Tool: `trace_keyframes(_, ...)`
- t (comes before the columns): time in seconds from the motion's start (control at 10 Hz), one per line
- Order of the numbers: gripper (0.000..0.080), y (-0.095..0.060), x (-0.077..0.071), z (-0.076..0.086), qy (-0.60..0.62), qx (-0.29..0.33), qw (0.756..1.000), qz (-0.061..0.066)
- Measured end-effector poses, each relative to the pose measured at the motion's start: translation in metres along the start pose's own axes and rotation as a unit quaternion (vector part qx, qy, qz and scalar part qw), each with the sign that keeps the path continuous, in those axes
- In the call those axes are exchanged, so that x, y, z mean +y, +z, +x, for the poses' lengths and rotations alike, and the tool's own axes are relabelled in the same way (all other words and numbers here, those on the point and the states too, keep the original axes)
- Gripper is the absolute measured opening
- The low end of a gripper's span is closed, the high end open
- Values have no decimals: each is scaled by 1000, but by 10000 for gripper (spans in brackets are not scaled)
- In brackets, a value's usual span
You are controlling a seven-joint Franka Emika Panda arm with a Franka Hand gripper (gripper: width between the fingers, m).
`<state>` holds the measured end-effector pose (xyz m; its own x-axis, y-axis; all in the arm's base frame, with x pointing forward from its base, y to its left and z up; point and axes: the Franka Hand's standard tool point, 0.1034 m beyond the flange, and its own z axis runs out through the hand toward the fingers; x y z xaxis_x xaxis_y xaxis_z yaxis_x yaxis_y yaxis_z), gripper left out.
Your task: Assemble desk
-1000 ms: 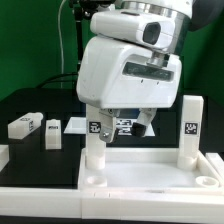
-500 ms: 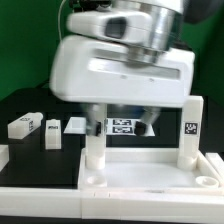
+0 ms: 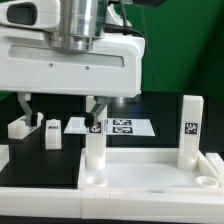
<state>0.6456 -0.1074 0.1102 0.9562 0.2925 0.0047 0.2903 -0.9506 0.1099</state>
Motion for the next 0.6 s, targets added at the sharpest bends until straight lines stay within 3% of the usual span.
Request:
trace_keyframes(0.2,649,1,1,-2,1,-2,1000,0)
trace_keyframes(0.3,649,6,7,-16,8,-11,1000,6)
trace_keyframes(0.5,649,12,39,-58,61,-44,996,43)
trace_keyframes(0.6,649,15,48,-68,72,-46,995,46)
